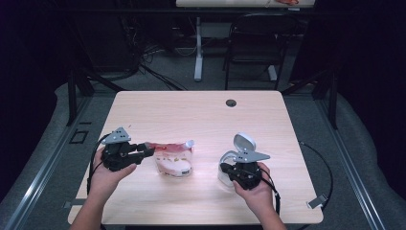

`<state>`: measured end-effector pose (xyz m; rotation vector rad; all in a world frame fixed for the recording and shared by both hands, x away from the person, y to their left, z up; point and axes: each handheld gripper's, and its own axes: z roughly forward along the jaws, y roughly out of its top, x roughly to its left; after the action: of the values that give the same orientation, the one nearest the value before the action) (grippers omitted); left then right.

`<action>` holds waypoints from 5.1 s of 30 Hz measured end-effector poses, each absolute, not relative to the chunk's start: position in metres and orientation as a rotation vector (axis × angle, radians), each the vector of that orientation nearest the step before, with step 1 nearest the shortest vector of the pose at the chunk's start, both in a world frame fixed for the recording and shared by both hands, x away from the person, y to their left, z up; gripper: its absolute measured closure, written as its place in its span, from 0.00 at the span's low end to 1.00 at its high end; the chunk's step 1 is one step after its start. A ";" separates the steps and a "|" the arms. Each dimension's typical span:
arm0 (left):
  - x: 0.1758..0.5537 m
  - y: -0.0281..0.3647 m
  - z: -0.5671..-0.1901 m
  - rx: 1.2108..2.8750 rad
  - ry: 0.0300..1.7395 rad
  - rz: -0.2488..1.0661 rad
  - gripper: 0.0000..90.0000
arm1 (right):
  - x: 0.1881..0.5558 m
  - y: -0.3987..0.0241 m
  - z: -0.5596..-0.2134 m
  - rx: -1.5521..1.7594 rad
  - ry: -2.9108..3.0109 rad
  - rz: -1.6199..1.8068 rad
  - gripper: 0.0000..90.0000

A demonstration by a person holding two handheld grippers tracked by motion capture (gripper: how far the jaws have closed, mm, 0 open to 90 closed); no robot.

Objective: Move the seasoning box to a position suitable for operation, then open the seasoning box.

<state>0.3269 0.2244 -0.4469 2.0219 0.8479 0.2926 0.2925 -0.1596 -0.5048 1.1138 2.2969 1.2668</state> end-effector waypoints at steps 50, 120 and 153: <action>0.321 0.231 -0.444 1.995 0.828 0.279 0.78 | 0.301 -0.137 -0.460 0.992 2.281 1.433 0.81; 0.318 0.222 -0.441 2.011 0.799 0.277 1.00 | 0.320 -0.092 -0.447 0.920 2.313 1.558 0.75; 0.306 0.190 -0.443 2.042 0.705 0.219 1.00 | 0.291 -0.129 -0.448 0.971 2.286 1.549 0.75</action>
<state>0.3064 0.1902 -0.4429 2.0417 0.7048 0.2190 0.2913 -0.1286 -0.4475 0.9712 2.2855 1.5489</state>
